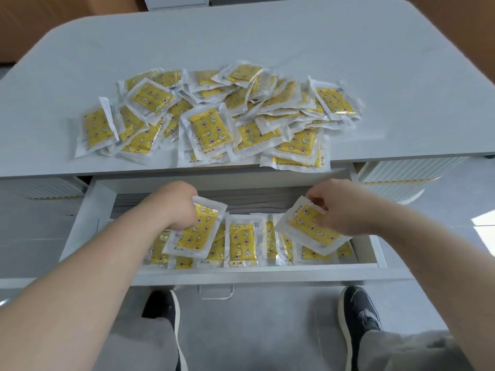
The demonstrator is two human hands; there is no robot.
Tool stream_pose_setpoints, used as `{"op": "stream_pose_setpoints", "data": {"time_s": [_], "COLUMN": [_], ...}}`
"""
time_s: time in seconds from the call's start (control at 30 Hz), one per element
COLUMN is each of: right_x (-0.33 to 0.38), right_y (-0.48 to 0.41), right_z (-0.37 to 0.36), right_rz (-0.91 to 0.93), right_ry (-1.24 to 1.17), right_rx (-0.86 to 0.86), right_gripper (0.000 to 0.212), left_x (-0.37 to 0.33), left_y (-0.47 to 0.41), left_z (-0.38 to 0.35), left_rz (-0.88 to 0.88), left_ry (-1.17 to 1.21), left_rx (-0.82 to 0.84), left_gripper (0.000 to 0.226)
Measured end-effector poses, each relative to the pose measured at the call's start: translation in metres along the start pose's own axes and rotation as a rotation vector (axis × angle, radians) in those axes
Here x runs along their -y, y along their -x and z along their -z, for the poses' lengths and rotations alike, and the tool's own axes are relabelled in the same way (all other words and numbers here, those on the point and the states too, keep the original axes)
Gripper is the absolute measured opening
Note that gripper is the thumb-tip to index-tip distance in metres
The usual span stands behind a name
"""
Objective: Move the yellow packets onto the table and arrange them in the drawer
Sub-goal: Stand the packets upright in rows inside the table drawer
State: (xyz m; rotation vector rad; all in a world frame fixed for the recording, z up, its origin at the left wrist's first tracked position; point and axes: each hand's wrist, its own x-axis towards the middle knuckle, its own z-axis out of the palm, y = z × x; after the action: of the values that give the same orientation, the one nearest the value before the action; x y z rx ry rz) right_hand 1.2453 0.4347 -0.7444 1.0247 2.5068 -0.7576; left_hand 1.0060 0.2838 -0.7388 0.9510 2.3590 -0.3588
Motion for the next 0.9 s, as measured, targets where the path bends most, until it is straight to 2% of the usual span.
{"op": "stream_pose_setpoints", "data": {"time_s": [0.1, 0.17, 0.23, 0.33, 0.43, 0.6, 0.67, 0.77, 0.83, 0.9], "right_x": [0.009, 0.015, 0.018, 0.024, 0.032, 0.038, 0.038, 0.040, 0.038, 0.033], "right_y": [-0.021, -0.034, -0.046, -0.057, -0.063, -0.069, -0.069, -0.065, -0.059, -0.053], "right_z": [-0.020, -0.031, -0.042, -0.057, -0.067, -0.080, -0.083, -0.082, -0.078, -0.068], "right_rz": [-0.103, -0.184, -0.264, -0.336, -0.311, -0.274, -0.295, -0.302, -0.293, -0.296], "right_ry": [-0.030, -0.106, -0.202, -0.334, -0.221, 0.025, 0.076, 0.141, 0.139, 0.124], "right_rx": [-0.021, -0.039, -0.042, 0.021, 0.078, 0.055, 0.052, 0.018, -0.003, 0.013], "right_gripper": [0.009, 0.011, 0.004, 0.017, 0.010, 0.004, 0.022, 0.073, 0.079, 0.067], "left_x": [0.012, 0.022, 0.031, 0.042, 0.052, 0.062, 0.059, 0.049, 0.040, 0.028], "left_y": [-0.003, -0.005, -0.006, -0.005, -0.002, 0.005, 0.009, 0.014, 0.017, 0.018], "left_z": [0.002, 0.002, 0.002, 0.007, 0.011, 0.008, 0.006, 0.003, 0.000, 0.000], "left_rz": [0.041, 0.077, 0.093, 0.074, 0.042, 0.012, -0.022, -0.053, -0.081, -0.105], "left_ry": [-0.061, -0.094, -0.110, -0.086, 0.013, 0.286, 0.383, 0.486, 0.523, 0.546], "left_rx": [-0.014, -0.007, -0.004, -0.004, -0.019, 0.031, 0.043, 0.037, 0.033, 0.034], "left_gripper": [0.050, 0.052, 0.047, 0.030, 0.026, 0.052, 0.061, 0.068, 0.069, 0.069]}}
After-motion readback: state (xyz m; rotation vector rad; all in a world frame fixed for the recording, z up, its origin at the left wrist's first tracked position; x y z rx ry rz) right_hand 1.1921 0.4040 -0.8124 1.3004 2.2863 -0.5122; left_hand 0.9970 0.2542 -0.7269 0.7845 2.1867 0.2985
